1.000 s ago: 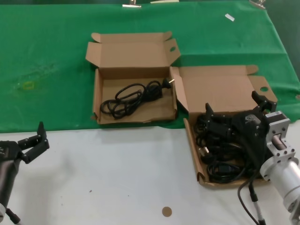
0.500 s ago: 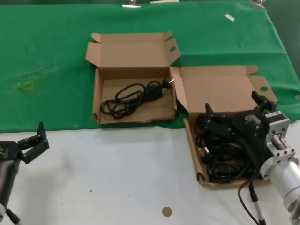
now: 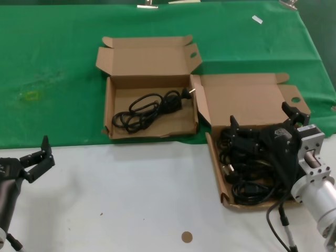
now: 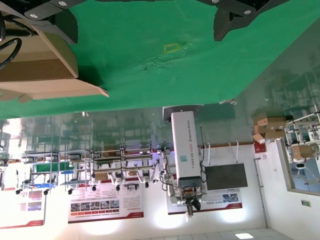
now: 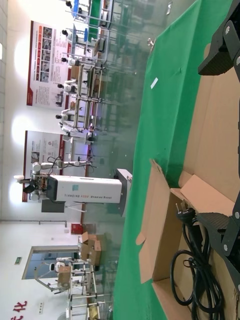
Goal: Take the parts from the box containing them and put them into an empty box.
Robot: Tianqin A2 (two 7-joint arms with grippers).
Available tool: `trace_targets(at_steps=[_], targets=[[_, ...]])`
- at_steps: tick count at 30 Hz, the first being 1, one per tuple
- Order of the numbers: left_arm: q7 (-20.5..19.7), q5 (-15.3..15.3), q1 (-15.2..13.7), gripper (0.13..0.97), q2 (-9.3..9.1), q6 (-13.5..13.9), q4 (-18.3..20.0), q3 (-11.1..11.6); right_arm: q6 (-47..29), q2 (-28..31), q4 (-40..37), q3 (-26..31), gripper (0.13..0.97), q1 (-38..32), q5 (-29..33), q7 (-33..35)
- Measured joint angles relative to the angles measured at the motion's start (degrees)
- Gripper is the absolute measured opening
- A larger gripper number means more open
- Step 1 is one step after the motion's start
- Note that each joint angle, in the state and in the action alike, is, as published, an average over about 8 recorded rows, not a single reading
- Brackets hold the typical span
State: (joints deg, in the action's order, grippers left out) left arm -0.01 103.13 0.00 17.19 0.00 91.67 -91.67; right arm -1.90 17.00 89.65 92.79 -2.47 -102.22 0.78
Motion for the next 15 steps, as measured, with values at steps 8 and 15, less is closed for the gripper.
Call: trace_targets(at_steps=[8, 15], targets=[[0.0, 0.0, 0.0, 0.948, 0.00, 0.0, 0.0, 0.0, 0.0, 0.0, 0.0, 0.0, 0.966, 0.0, 0.0, 0.0], [0.0, 0.0, 0.0, 0.948, 0.00, 0.0, 0.0, 0.0, 0.0, 0.0, 0.0, 0.0, 0.966, 0.0, 0.0, 0.0]])
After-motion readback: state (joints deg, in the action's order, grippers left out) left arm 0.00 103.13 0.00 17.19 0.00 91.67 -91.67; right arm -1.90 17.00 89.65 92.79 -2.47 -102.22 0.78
